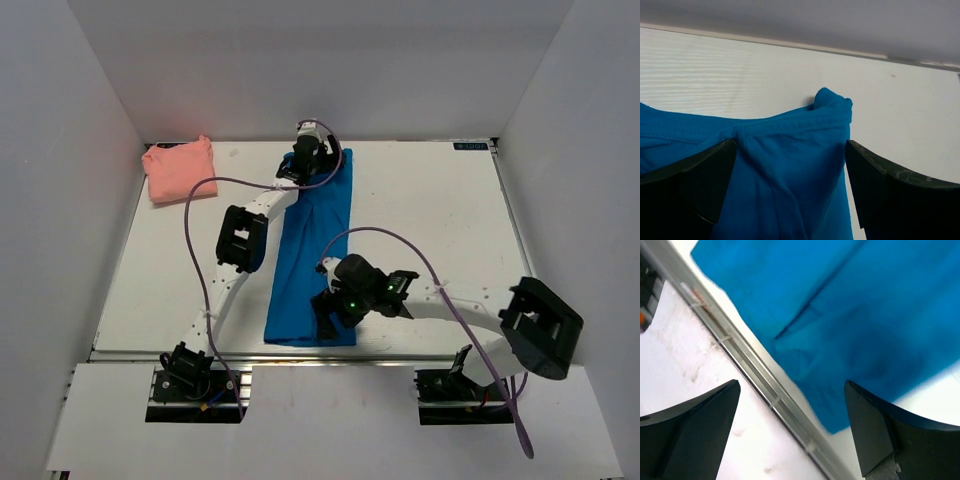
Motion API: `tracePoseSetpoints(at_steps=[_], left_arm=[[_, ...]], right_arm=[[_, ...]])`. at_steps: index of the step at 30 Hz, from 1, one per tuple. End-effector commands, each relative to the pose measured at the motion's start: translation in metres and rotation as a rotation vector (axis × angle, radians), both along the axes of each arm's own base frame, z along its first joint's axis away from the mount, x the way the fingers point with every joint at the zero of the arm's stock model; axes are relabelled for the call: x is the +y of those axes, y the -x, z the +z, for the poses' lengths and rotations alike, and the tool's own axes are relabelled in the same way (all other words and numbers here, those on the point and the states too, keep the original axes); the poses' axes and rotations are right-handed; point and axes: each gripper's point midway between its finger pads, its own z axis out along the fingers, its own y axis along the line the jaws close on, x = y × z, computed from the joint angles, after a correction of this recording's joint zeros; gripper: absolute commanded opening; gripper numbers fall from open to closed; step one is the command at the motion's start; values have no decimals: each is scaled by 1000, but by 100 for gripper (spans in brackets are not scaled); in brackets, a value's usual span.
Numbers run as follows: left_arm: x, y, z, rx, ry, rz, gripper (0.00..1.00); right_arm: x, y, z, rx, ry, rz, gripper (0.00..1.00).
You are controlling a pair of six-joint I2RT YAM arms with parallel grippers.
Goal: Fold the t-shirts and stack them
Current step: Rotate the tshirt 90 degrees
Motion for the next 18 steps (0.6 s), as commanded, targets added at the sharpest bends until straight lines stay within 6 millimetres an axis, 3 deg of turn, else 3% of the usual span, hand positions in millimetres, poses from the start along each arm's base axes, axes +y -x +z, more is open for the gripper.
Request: tracePoseSetpoints(at_steps=[1, 2, 3, 7, 8, 10, 11, 15, 16, 18], left_arm=[[60, -13, 37, 8, -112, 170, 100], [65, -13, 34, 9, -124, 163, 100], [64, -15, 43, -32, -140, 143, 100], [42, -7, 95, -117, -69, 19, 100], [43, -5, 119, -144, -58, 20, 100], [44, -2, 149, -175, -36, 24, 100], [46, 3, 178, -204, -23, 26, 100], [55, 16, 233, -274, -56, 27, 100], [62, 25, 255, -295, -81, 32, 100], [69, 38, 272, -288, -108, 26, 100]], right_arm=[[-28, -5, 6, -17, 95, -147, 90], [-35, -4, 2, -20, 112, -163, 90], [-35, -5, 13, -38, 75, -175, 90], [-37, -13, 22, -81, 38, -230, 90], [-37, -14, 24, -81, 38, -232, 90], [-43, -28, 28, -139, 63, -299, 90], [-45, -30, 29, -149, 68, -310, 90], [-55, -35, 26, -154, 85, -394, 90], [-58, -35, 26, -150, 85, -411, 90], [-62, -36, 23, -150, 89, -450, 90]])
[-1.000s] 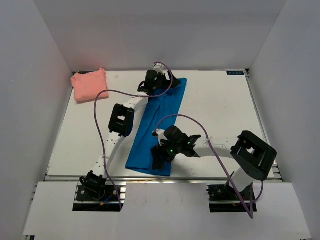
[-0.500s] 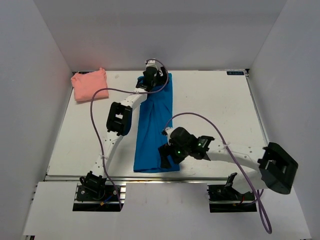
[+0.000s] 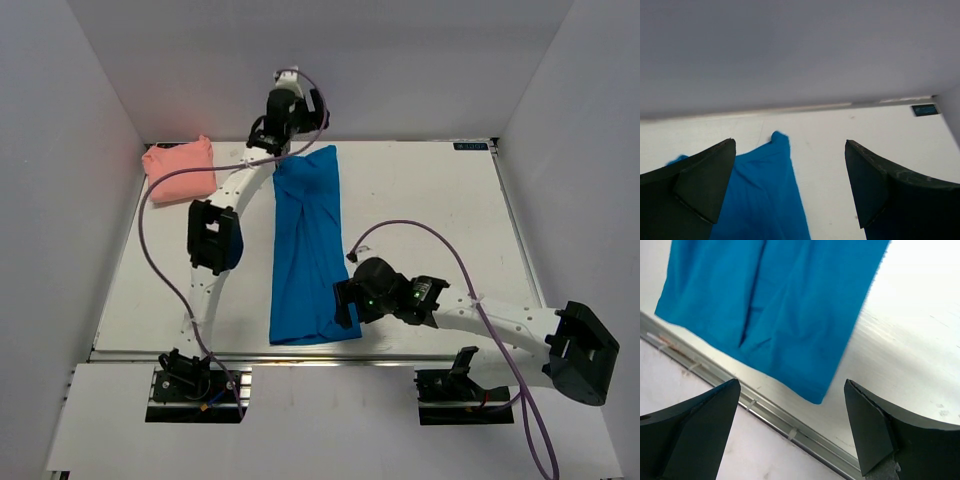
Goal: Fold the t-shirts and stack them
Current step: Rotate the tshirt 90 degrees
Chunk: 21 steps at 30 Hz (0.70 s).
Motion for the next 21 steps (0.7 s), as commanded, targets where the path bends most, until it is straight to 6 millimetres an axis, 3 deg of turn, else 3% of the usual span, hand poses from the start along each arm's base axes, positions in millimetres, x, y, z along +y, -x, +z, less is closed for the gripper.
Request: tracePoseSetpoints(at_steps=[1, 2, 3, 4, 5, 6, 7, 8, 9, 11, 12, 13, 14, 15, 16, 17, 21], left_arm=[[15, 42, 109, -97, -45, -25, 100], [23, 59, 137, -114, -52, -26, 100], [28, 72, 139, -88, -75, -30, 100], [33, 88, 108, 4, -117, -22, 100], [47, 104, 95, 74, -144, 18, 100], [55, 141, 82, 130, -169, 4, 100], [60, 159, 76, 151, -159, -1, 100], [67, 188, 104, 110, -97, -12, 100], [69, 218, 44, 228, -109, -34, 100], [76, 250, 30, 255, -20, -19, 100], [88, 276, -11, 348, -28, 7, 100], [94, 293, 0, 326, 10, 15, 100], [96, 310, -12, 372, 28, 24, 100], [105, 330, -41, 436, 13, 36, 100], [105, 342, -47, 454, 26, 20, 100], [107, 369, -67, 517, 28, -3, 100], [116, 423, -113, 674, 14, -25, 100]], right_arm=[[-13, -8, 0, -25, 8, -113, 90], [-14, -7, 0, -22, -3, -125, 90], [-18, -8, -3, -26, 7, -133, 90], [-19, -8, -5, -24, 5, -141, 90], [-20, -7, -6, -23, 6, -143, 90], [-21, -5, -10, -17, 10, -149, 90], [-22, -4, -11, -14, 8, -148, 90], [-22, -5, -13, -13, 7, -156, 88], [-25, -3, -18, -6, 10, -166, 88], [-26, -4, -23, -3, 21, -176, 85], [-23, -5, -21, -2, 16, -175, 82], [-21, -4, -19, -2, 10, -163, 78], [-15, -2, -20, 5, 7, -125, 75], [-5, -5, -11, -20, -18, -75, 75], [2, 3, -11, 9, -27, -27, 75], [16, 2, -2, -13, -52, 41, 75], [43, 11, -5, 28, -68, 166, 76]])
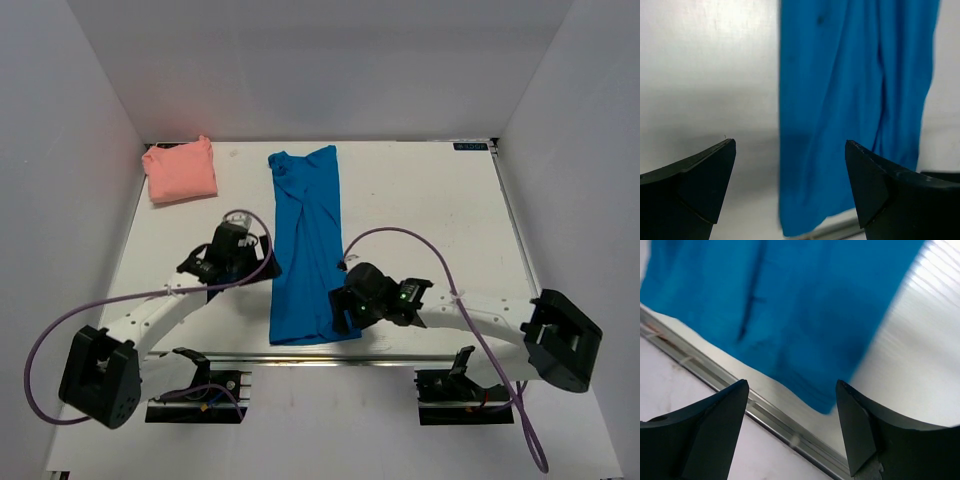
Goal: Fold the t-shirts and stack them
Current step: Rotate the tshirt 90 degrees
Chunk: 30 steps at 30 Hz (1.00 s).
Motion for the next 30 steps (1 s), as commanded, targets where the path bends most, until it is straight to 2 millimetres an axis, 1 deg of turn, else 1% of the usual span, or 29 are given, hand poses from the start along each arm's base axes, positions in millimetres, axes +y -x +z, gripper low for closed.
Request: tracePoseSetpoints(at_steps=[1, 2, 3, 4, 5, 7, 8, 9, 10, 11, 12, 13, 14, 15, 16, 17, 18, 19, 20, 24, 25, 26, 27, 28, 29, 30], left_arm=[[-6, 40, -11, 89, 79, -26, 100], [-1, 54, -27, 133, 68, -30, 100], [-4, 61, -26, 140, 95, -41, 100], [-6, 66, -28, 146, 102, -58, 100], [-4, 74, -34, 171, 105, -55, 100], [-2, 80, -33, 172, 106, -55, 100], [-1, 77, -26, 140, 116, -42, 100], [5, 76, -27, 132, 94, -21, 100], [9, 78, -28, 134, 79, -9, 100], [12, 75, -26, 118, 68, 6, 100], [15, 79, -28, 128, 56, 0, 100], [16, 78, -28, 124, 48, 8, 100], [17, 78, -28, 120, 42, 0, 100], [17, 78, -28, 120, 42, 0, 100], [16, 77, -29, 122, 41, 0, 100], [15, 80, -32, 135, 46, -9, 100], [14, 78, -35, 136, 45, -9, 100], [12, 80, -38, 144, 53, -17, 100], [11, 81, -43, 157, 55, -23, 100], [4, 86, -50, 176, 76, -55, 100], [3, 84, -48, 167, 80, -56, 100], [3, 87, -51, 178, 83, -62, 100], [3, 88, -54, 188, 78, -61, 100], [2, 86, -53, 180, 82, -62, 100], [2, 86, -53, 180, 82, -62, 100], [3, 87, -55, 191, 77, -61, 100]], right_arm=[[44, 1, 22, -18, -99, 153, 76], [46, 2, 20, -13, -92, 158, 76], [52, 1, 13, 3, -70, 170, 76], [53, 0, 10, 12, -60, 163, 75], [56, -1, 8, 15, -51, 159, 73], [56, -5, 3, 24, -35, 131, 69], [55, -9, 0, 10, -16, 109, 67], [54, -12, -3, 8, -4, 91, 63], [55, -13, -3, 6, -6, 79, 61], [56, -15, -4, 3, -3, 77, 61], [55, -15, -7, 5, 8, 73, 60], [58, -16, -6, 6, 5, 73, 58], [59, -18, -7, 7, 2, 69, 55], [62, -19, -7, 4, 2, 68, 47], [64, -20, -6, 2, -6, 61, 43], [63, -21, -7, 1, -2, 52, 40], [62, -26, -6, -21, 7, 33, 25], [61, -27, -6, -22, 15, 16, 15], [62, -27, -3, -27, 13, 13, 0], [61, -23, 4, -27, -1, 25, 0], [63, -23, 14, -35, -26, 32, 0], [63, -20, 16, -29, -31, 55, 0], [64, -15, 24, -22, -55, 74, 0], [67, -9, 26, -1, -74, 100, 0], [69, -8, 30, -15, -88, 127, 0], [71, -2, 32, 5, -107, 156, 0]])
